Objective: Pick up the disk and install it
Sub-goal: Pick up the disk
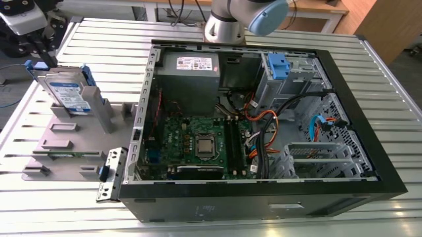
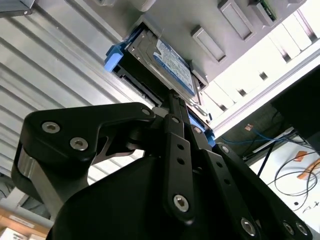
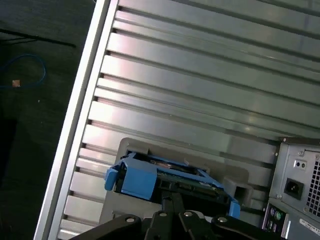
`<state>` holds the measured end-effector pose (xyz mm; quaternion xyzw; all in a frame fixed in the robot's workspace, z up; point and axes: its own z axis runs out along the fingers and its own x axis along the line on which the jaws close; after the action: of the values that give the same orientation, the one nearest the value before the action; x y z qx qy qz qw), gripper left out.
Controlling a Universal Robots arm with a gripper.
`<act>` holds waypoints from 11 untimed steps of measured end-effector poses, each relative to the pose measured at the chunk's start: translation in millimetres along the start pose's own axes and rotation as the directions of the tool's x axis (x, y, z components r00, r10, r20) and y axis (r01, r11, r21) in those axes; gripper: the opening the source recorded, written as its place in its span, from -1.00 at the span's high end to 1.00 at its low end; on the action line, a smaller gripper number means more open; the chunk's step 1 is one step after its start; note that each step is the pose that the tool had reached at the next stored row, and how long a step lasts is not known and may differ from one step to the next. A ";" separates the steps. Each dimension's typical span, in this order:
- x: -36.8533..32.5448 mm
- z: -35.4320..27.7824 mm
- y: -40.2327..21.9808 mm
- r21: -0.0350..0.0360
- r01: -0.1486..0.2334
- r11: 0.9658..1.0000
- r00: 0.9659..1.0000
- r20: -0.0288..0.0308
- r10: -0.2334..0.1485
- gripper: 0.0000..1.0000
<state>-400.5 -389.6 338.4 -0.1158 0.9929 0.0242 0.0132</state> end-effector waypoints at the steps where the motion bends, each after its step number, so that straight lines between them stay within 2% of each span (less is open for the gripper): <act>1: 0.0 -0.1 0.0 0.000 0.017 1.000 1.000 -0.001 -0.017 0.79; 4: 0.0 0.0 0.0 -0.002 0.070 0.998 0.998 -0.003 -0.070 0.79; 6: 0.0 0.0 0.0 -0.004 0.108 0.994 0.994 -0.005 -0.108 0.79; 9: 0.0 0.0 0.0 -0.006 0.161 0.987 0.987 -0.007 -0.161 0.79; 11: 0.0 0.1 0.0 -0.007 0.197 0.980 0.980 -0.008 -0.197 0.79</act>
<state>-400.5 -389.6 338.3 -0.2139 0.9765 0.0254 0.0107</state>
